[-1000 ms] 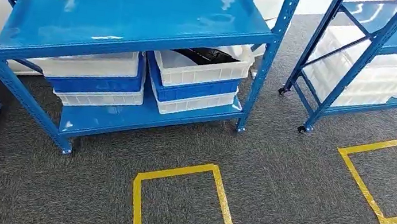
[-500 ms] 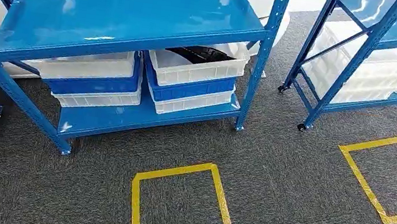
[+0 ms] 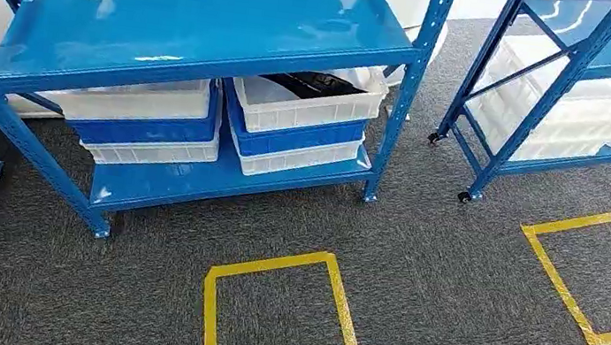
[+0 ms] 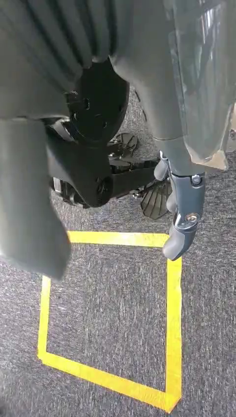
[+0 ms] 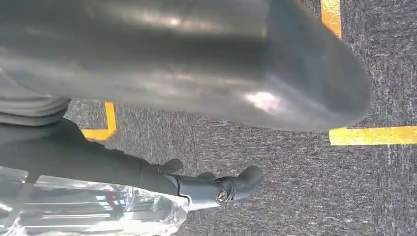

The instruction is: Take the parts from the cabinet and place them on the table.

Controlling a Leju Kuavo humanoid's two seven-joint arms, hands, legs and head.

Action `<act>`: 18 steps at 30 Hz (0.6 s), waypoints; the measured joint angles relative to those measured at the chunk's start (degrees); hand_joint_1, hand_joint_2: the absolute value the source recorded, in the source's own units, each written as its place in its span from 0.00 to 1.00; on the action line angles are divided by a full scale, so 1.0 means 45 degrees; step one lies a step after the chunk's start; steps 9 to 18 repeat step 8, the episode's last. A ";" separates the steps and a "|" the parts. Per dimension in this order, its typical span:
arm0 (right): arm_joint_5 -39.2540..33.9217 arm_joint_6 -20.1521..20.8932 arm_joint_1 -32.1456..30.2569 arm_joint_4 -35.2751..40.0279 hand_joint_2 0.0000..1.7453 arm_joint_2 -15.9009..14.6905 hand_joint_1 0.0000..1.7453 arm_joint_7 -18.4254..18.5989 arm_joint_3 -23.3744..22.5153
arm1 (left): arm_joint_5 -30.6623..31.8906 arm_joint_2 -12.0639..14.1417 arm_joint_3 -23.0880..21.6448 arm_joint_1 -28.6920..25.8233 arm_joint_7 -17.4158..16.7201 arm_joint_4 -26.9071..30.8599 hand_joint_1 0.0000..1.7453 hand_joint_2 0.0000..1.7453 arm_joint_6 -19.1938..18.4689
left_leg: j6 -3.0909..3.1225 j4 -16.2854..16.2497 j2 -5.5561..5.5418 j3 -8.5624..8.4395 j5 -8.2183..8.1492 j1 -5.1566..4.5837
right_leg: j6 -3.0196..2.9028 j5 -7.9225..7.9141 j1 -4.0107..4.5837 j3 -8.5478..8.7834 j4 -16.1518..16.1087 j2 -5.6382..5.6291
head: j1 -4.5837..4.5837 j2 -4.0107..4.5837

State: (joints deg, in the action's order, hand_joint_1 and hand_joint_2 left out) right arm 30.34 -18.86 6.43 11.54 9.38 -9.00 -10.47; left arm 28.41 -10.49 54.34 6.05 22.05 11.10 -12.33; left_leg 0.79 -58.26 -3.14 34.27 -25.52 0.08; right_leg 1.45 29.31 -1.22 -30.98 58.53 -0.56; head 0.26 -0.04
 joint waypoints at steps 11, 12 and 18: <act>-0.0039 0.0000 0.0000 0.0000 0.00 0.0019 0.00 -0.0039 0.0000 | 0.0024 0.0000 0.0000 0.0000 0.0083 0.0000 0.00 0.00 0.0078 | 0.0002 -0.0004 0.0000 0.0005 0.0000 -0.0013 | 0.0003 -0.0002 -0.0017 0.0038 -0.0001 0.0000 | 0.0000 0.0000; -0.0039 0.0000 0.0000 0.0000 0.00 0.0019 0.00 -0.0039 0.0000 | 0.0024 0.0000 0.0000 0.0000 0.0083 0.0000 0.00 0.00 0.0078 | 0.0002 -0.0004 0.0000 0.0005 0.0000 -0.0013 | 0.0003 -0.0002 -0.0017 0.0038 -0.0001 0.0000 | 0.0000 0.0000; -0.0039 0.0000 0.0000 0.0000 0.00 0.0019 0.00 -0.0039 0.0000 | 0.0024 0.0000 0.0000 0.0000 0.0083 0.0000 0.00 0.00 0.0078 | 0.0002 -0.0004 0.0000 0.0005 0.0000 -0.0013 | 0.0003 -0.0002 -0.0017 0.0038 -0.0001 0.0000 | 0.0000 0.0000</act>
